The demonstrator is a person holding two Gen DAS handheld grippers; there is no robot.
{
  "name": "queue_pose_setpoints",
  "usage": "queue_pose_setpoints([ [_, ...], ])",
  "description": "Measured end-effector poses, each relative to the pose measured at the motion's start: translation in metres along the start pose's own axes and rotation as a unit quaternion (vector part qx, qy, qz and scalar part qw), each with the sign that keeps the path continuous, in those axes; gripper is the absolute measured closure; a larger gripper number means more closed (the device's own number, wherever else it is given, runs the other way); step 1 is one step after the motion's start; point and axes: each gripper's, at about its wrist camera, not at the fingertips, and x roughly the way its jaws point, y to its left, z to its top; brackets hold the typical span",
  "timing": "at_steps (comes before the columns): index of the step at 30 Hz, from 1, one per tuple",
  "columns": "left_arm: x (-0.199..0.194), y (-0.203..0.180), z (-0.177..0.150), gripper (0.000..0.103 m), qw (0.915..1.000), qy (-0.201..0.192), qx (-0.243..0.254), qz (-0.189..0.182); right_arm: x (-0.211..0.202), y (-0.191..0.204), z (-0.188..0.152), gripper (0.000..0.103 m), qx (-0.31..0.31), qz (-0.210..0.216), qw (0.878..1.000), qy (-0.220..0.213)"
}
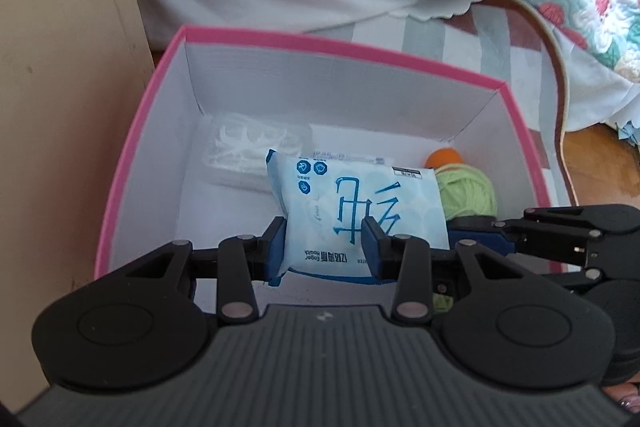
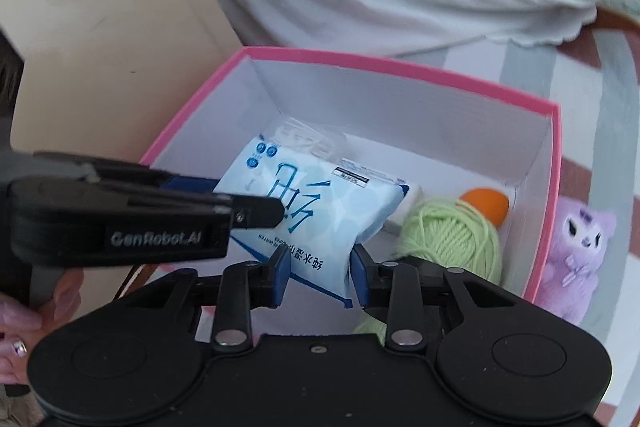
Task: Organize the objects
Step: 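Lower the wet-wipe pack into the pink box beside the soap bar, then open the left gripper and raise it out of the pink box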
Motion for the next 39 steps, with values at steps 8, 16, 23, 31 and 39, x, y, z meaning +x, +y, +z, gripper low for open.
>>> queue_pose_setpoints([
  [8,0.022,0.014,-0.003,0.065,0.9984,0.049,-0.029,0.001,0.016,-0.004,-0.004,0.070,0.024,0.009,0.999,0.031],
  [16,0.031,0.015,-0.003,0.065,0.9985,0.048,-0.022,0.013,0.025,0.000,-0.002,0.071,0.028,-0.002,0.999,0.038],
  [23,0.048,0.024,-0.002,0.065,0.9961,0.065,-0.054,0.022,0.030,0.007,0.000,0.070,0.022,-0.027,0.998,0.048],
  [31,0.029,0.015,-0.001,0.064,0.9980,0.043,-0.046,0.010,-0.002,0.016,-0.002,0.069,-0.013,-0.031,0.999,0.016],
  [39,-0.007,-0.007,0.000,0.052,0.9987,0.014,0.001,0.049,-0.037,0.026,-0.009,0.069,-0.058,-0.048,0.997,-0.007],
])
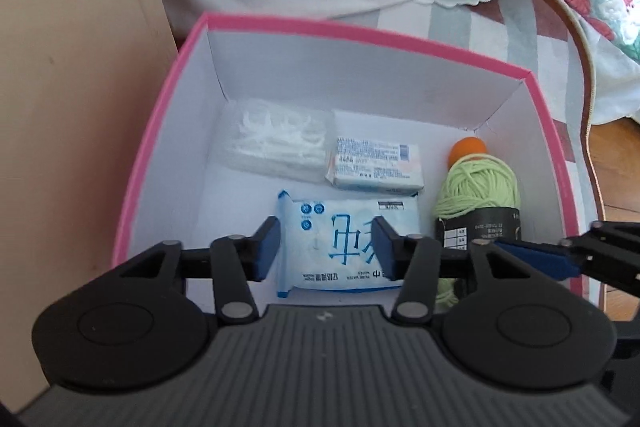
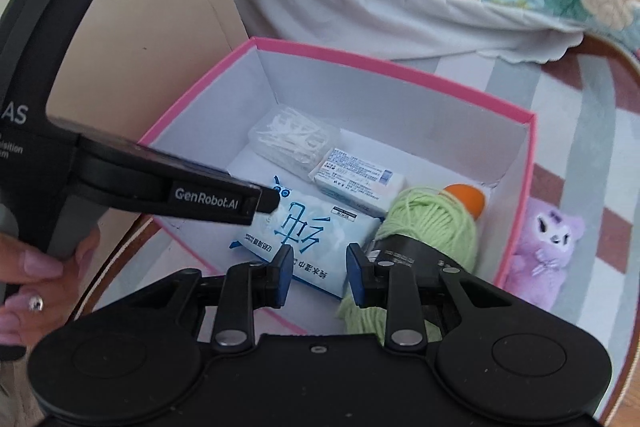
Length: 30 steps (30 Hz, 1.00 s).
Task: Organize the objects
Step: 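Open the left gripper and raise it out of the pink box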
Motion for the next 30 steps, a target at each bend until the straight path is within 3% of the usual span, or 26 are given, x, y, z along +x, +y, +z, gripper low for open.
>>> queue_pose_setpoints([
  [6,-0.028,-0.007,-0.002,0.048,0.9999,-0.011,0.006,0.000,-0.034,-0.002,-0.003,0.066,-0.013,-0.006,1.000,-0.024],
  [9,-0.040,-0.004,-0.002,0.040,0.9993,-0.012,-0.012,-0.033,-0.045,-0.004,-0.002,0.066,0.018,0.005,1.000,-0.021],
  [19,-0.061,-0.007,-0.020,0.037,0.9996,-0.028,-0.008,0.003,-0.077,0.009,-0.005,0.063,-0.012,-0.003,0.999,-0.032],
  [30,-0.096,-0.011,-0.049,0.035,0.9996,-0.023,-0.014,-0.011,-0.099,0.012,-0.027,0.056,-0.038,-0.005,0.999,-0.037],
])
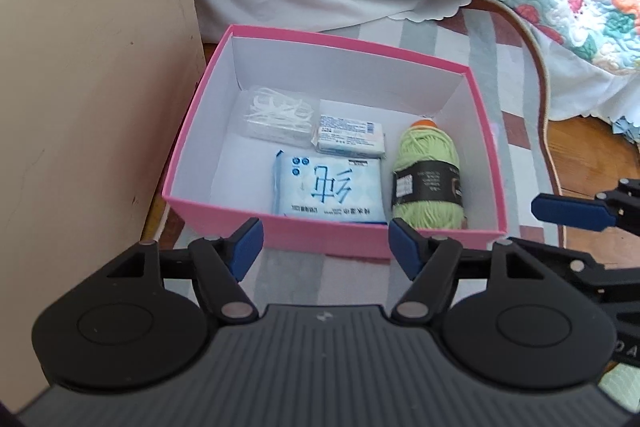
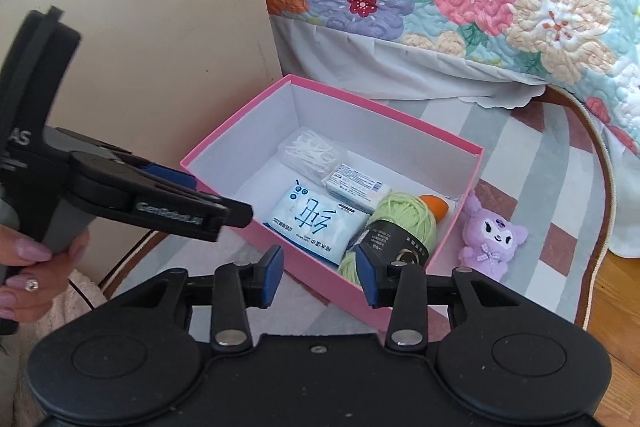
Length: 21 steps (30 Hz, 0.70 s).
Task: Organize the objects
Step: 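Open the left gripper and raise it out of the pink box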
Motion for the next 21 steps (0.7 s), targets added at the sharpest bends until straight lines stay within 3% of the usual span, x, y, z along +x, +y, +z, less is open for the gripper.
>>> queue_pose_setpoints([
  [6,-0.021,-0.011,-0.013,0.028,0.9999,-0.009,0.009,0.000,-0.018,0.006,-0.011,0.044,-0.018,-0.002,1.000,0.001],
  [10,-0.022,-0.016,-0.021,0.028,0.9998,0.000,-0.019,0.003,-0.028,0.007,-0.019,0.034,-0.011,0.004,1.000,0.004],
  [16,-0.032,-0.033,-0.042,0.025,1.0000,0.000,0.000,0.007,-0.044,0.010,-0.031,0.019,-0.026,-0.005,1.000,-0.002],
  [21,-0.031,-0.044,-0.054,0.025,0.9997,0.017,0.003,-0.017,-0.051,0.004,-0.045,0.018,-0.030,-0.020,0.999,-0.001],
])
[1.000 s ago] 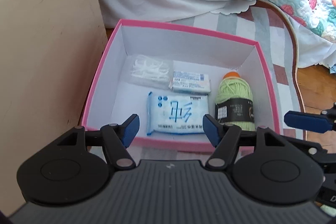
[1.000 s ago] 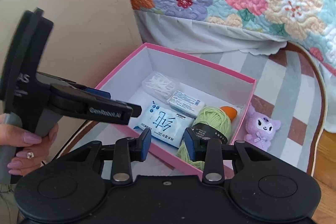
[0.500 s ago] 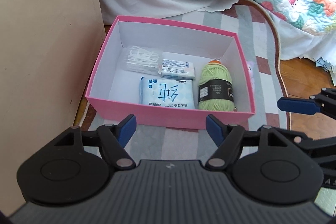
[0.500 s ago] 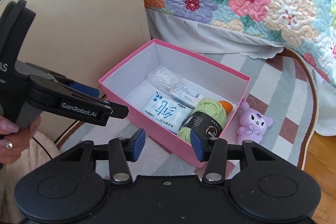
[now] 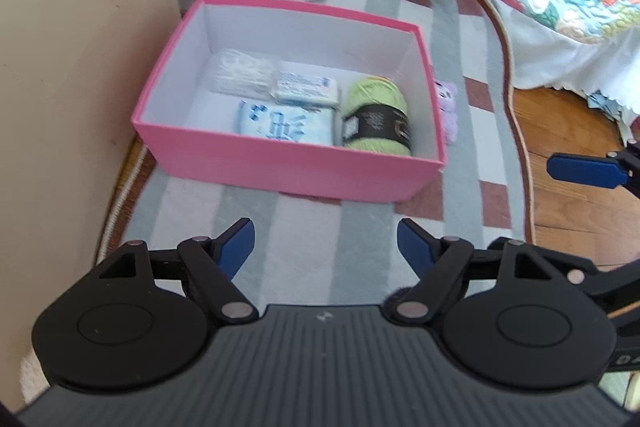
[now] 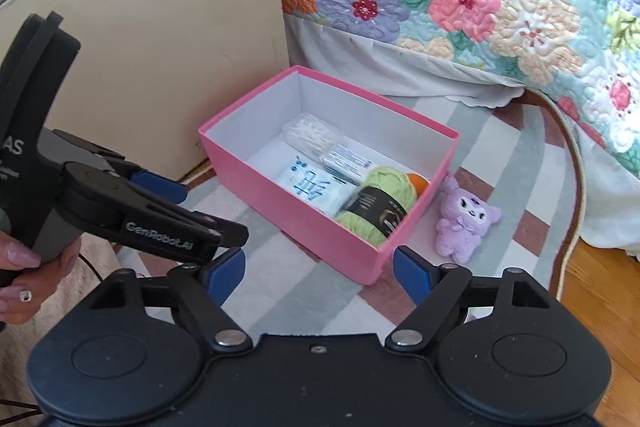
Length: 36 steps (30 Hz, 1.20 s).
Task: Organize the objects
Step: 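Open the left gripper and raise it out of the pink box, then move the open left gripper toward the purple plush toy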
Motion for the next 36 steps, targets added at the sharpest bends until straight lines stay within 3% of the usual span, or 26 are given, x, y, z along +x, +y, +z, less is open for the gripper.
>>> queue_pose_setpoints([
  [6,0.007,-0.017,-0.007,0.025,0.9992,0.033,0.002,-0.021,-0.009,-0.011,-0.017,0.018,0.000,-0.008,1.000,0.006],
  [9,0.008,-0.028,-0.007,0.025,0.9990,0.037,0.003,-0.023,-0.010,-0.020,-0.022,0.010,0.003,-0.023,1.000,0.007],
  [11,0.011,-0.035,-0.006,0.019,0.9989,0.036,-0.004,-0.029,-0.010,-0.027,-0.025,0.009,0.000,-0.037,0.999,0.005],
  [13,0.013,-0.043,-0.003,0.012,0.9985,0.033,-0.003,-0.043,-0.011,-0.034,-0.029,0.009,-0.004,-0.050,0.999,-0.001],
  [17,0.020,-0.065,0.009,0.011,0.9983,0.025,0.016,-0.051,-0.015,-0.050,-0.033,0.009,0.001,-0.072,0.997,-0.015],
  [25,0.037,-0.110,0.045,0.008,0.9969,-0.018,0.050,-0.058,-0.014,-0.090,-0.044,0.009,0.049,-0.043,0.997,-0.027],
  [32,0.057,-0.164,0.075,0.013,0.9890,-0.029,0.119,-0.083,-0.004,-0.111,-0.054,0.011,0.056,-0.039,0.995,-0.072],
  [35,0.075,-0.182,0.086,0.022,0.9848,-0.022,0.147,-0.089,-0.002,-0.122,-0.058,0.011,0.076,-0.030,0.992,-0.097],
  [36,0.083,-0.187,0.092,0.030,0.9848,-0.012,0.151,-0.084,0.000,-0.127,-0.059,0.011,0.084,-0.027,0.991,-0.104],
])
